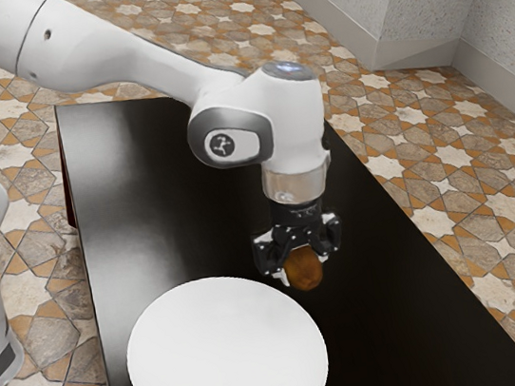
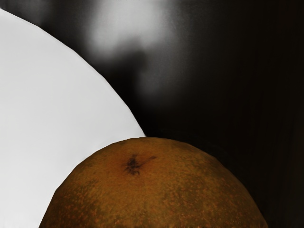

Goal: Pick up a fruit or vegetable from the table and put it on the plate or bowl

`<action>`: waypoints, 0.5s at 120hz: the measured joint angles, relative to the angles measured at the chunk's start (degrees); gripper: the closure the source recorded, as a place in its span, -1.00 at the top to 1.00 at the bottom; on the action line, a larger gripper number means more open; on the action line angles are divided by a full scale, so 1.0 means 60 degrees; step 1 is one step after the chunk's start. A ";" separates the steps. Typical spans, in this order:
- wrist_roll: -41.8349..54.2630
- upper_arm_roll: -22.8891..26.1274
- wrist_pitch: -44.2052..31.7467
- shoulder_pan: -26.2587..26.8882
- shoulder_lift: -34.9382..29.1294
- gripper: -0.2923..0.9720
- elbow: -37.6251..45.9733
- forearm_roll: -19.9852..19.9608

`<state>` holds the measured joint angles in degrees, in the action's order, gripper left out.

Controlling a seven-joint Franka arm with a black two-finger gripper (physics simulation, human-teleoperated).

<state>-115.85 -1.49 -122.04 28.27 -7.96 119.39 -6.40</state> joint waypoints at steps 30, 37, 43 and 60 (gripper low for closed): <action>-0.0870 0.1163 -0.0015 0.0073 -0.0273 -0.11 0.0226 -0.0049; -0.1047 0.1212 -0.0015 0.0073 -0.0779 -0.11 0.0746 -0.0062; -0.1203 0.1296 -0.0015 0.0120 -0.1085 -0.11 0.1088 -0.0073; -0.1641 0.1665 -0.0011 0.0200 -0.1291 -0.11 0.1324 -0.0093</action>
<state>-125.70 8.50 -122.11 29.47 -15.71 127.33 -6.96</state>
